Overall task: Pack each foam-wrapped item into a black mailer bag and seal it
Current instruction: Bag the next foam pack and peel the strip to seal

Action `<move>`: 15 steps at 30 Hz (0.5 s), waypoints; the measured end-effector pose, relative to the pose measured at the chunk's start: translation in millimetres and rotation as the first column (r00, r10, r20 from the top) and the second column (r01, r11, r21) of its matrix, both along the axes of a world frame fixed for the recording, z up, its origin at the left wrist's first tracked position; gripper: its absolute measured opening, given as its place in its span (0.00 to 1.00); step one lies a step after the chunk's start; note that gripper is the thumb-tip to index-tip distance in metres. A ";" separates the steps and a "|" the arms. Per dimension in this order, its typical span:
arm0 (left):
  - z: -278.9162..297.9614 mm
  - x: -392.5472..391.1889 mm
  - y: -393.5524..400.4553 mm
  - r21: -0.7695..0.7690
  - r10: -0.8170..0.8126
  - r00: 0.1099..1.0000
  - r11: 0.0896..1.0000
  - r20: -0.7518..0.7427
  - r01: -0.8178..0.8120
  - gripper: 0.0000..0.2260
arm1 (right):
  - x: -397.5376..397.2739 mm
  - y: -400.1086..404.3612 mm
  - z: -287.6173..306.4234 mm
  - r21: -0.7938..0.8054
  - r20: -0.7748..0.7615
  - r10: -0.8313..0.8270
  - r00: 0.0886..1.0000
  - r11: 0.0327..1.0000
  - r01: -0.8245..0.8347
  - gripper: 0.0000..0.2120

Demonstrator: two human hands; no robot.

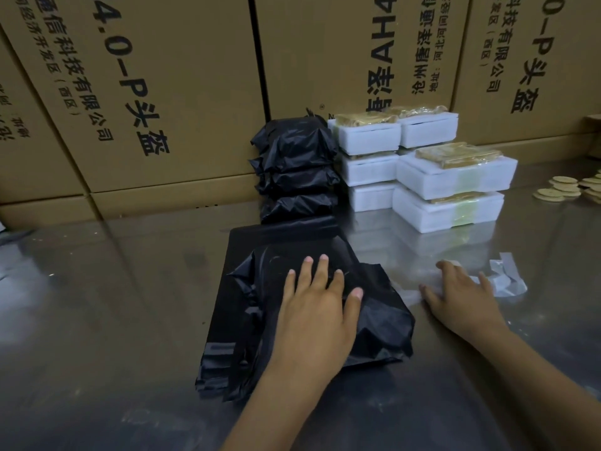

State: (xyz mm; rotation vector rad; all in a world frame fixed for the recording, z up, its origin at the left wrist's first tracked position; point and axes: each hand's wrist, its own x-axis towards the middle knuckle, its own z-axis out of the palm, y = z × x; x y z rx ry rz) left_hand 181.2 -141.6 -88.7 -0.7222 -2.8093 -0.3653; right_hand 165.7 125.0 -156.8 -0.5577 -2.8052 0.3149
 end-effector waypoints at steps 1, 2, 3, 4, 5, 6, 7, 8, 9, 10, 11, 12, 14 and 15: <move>2.7 -2.1 4.4 0.000 -0.007 1.000 1.000 0.025 0.007 0.25 | 0.7 4.7 -0.1 -0.007 -0.003 -0.008 1.000 1.000 0.008 0.25; 4.9 -3.6 9.2 -0.006 -0.018 0.997 1.000 0.076 0.019 0.25 | 0.8 8.4 0.0 -0.024 -0.011 -0.016 1.000 1.000 0.016 0.25; 6.8 -4.6 15.0 -0.028 -0.025 0.990 0.999 0.138 0.029 0.24 | 0.7 10.8 -0.2 -0.043 -0.021 -0.025 0.999 0.999 0.024 0.24; 8.3 -5.1 21.2 -0.067 -0.017 0.983 0.997 0.183 0.030 0.24 | 0.9 11.8 -0.6 -0.062 -0.034 -0.034 0.999 0.998 0.032 0.24; 9.8 -5.5 28.4 -0.113 0.005 0.979 0.993 0.204 0.019 0.23 | 1.0 11.7 -1.2 -0.072 -0.050 -0.040 0.998 0.997 0.036 0.23; 11.5 -5.9 36.2 -0.158 0.036 0.978 0.987 0.208 -0.003 0.23 | 1.2 10.8 -1.8 -0.069 -0.073 -0.040 0.997 0.997 0.035 0.22; 13.3 -6.1 44.1 -0.201 0.072 0.976 0.979 0.206 -0.030 0.22 | 1.7 9.8 -2.8 -0.054 -0.100 -0.035 0.994 0.998 0.030 0.21; 14.9 -6.2 52.4 -0.242 0.111 0.973 0.968 0.204 -0.060 0.22 | 2.5 8.9 -3.9 -0.034 -0.131 -0.028 0.991 0.999 0.024 0.20; 16.4 -6.0 60.3 -0.282 0.151 0.967 0.955 0.203 -0.089 0.21 | 3.7 8.2 -4.7 -0.009 -0.161 -0.024 0.987 1.000 0.023 0.20; 17.5 -5.7 67.8 -0.321 0.188 0.961 0.940 0.202 -0.116 0.21 | 4.8 7.7 -5.1 0.016 -0.192 -0.026 0.981 0.999 0.029 0.19; 17.8 -5.1 74.5 -0.358 0.219 0.956 0.923 0.196 -0.139 0.20 | 6.0 7.7 -5.7 0.039 -0.221 -0.033 0.975 0.998 0.042 0.19; 17.3 -4.8 80.5 -0.390 0.245 0.951 0.907 0.186 -0.158 0.19 | 6.7 8.4 -6.2 0.060 -0.249 -0.040 0.968 0.997 0.057 0.19; 14.2 -4.6 88.9 -0.436 0.281 0.947 0.880 0.159 -0.188 0.15 | 8.1 9.3 -6.3 0.093 -0.297 -0.047 0.954 0.993 0.078 0.17; 12.1 -4.6 91.1 -0.448 0.289 0.946 0.872 0.144 -0.198 0.14 | 9.1 9.1 -5.3 0.100 -0.310 -0.051 0.949 0.991 0.086 0.16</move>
